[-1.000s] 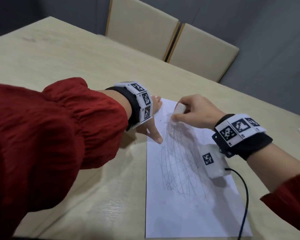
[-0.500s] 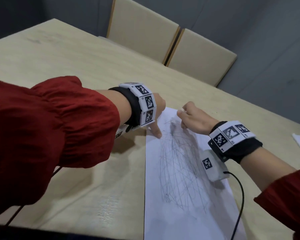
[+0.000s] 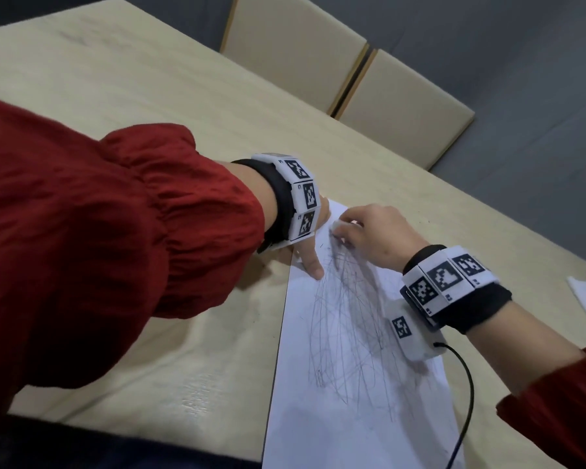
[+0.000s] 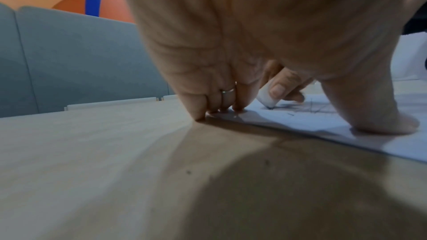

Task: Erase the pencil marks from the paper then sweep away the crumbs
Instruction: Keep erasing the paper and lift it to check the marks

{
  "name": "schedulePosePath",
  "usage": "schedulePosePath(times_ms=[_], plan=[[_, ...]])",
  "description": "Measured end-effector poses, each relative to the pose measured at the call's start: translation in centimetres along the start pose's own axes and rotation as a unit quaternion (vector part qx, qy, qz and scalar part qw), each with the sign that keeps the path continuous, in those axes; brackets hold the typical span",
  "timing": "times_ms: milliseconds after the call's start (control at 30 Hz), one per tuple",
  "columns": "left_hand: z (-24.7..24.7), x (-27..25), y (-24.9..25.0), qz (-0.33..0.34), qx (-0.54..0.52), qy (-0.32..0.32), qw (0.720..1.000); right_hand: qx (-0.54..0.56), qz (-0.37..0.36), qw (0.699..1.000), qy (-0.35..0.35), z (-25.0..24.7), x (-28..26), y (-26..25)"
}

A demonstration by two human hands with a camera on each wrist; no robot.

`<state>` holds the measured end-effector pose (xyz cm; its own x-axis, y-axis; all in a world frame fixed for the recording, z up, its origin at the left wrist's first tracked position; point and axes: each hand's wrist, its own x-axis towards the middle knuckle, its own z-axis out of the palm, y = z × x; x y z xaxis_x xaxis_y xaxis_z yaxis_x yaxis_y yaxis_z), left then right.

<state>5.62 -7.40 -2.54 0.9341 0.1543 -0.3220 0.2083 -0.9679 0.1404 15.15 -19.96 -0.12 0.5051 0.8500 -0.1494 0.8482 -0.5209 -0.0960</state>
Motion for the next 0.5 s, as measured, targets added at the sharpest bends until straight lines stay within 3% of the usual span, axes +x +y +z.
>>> schedulePosePath(times_ms=[233,400,500], plan=[[-0.4,0.2,-0.1,0.015,0.041,-0.014,0.999,-0.054,0.004,0.998,0.032,0.1,0.5,0.0],[-0.7,0.5,0.0,-0.008,0.09,-0.038,0.995,-0.071,-0.049,0.996,0.002,0.4,-0.3,-0.7],[-1.2,0.1,0.3,-0.006,0.072,-0.057,0.996,-0.061,-0.011,0.997,0.037,0.2,0.4,0.6]])
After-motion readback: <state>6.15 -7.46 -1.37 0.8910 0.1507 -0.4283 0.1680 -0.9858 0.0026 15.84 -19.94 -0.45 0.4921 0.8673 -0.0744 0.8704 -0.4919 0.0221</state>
